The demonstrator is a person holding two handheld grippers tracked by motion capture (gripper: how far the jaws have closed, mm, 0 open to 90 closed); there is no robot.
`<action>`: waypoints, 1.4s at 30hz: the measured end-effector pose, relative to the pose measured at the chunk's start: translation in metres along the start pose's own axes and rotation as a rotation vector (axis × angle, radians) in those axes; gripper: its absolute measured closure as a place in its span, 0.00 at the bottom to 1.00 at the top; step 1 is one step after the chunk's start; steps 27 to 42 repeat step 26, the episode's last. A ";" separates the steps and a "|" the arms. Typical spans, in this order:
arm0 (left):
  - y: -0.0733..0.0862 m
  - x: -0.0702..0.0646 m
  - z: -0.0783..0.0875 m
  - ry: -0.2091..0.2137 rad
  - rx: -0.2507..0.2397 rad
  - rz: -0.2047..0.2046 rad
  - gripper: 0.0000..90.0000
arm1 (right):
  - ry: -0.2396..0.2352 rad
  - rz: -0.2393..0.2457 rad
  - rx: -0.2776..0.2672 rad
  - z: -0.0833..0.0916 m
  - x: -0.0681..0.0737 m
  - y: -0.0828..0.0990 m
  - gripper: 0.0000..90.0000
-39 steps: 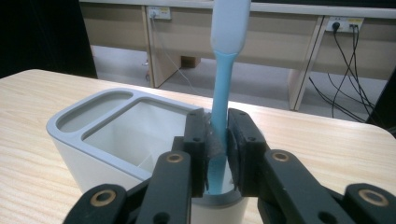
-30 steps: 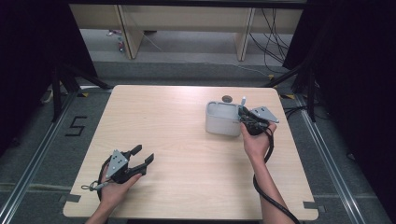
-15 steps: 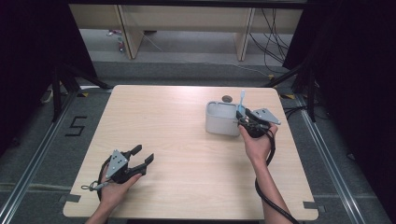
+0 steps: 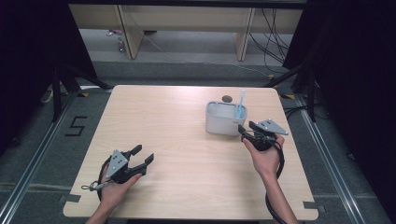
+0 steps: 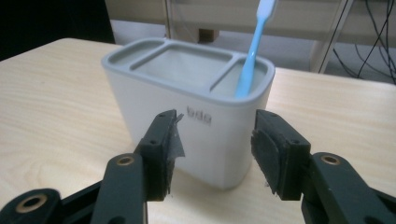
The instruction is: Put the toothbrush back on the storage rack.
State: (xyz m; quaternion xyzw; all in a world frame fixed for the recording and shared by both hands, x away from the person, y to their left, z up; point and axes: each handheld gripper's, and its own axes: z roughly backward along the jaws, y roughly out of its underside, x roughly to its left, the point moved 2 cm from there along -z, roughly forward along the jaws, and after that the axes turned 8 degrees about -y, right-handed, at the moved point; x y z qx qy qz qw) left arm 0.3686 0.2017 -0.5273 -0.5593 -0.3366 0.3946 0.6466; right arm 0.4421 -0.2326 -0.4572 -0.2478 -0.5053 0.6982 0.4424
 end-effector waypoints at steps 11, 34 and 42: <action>0.000 0.000 0.000 -0.002 -0.001 0.000 0.41 | -0.036 0.007 0.042 0.027 0.008 0.030 0.55; 0.000 -0.003 -0.001 0.007 -0.006 -0.007 0.41 | -0.091 -0.037 -0.014 0.048 0.025 0.076 0.58; 0.000 -0.003 -0.001 0.007 -0.006 -0.007 0.41 | -0.091 -0.037 -0.014 0.048 0.025 0.076 0.58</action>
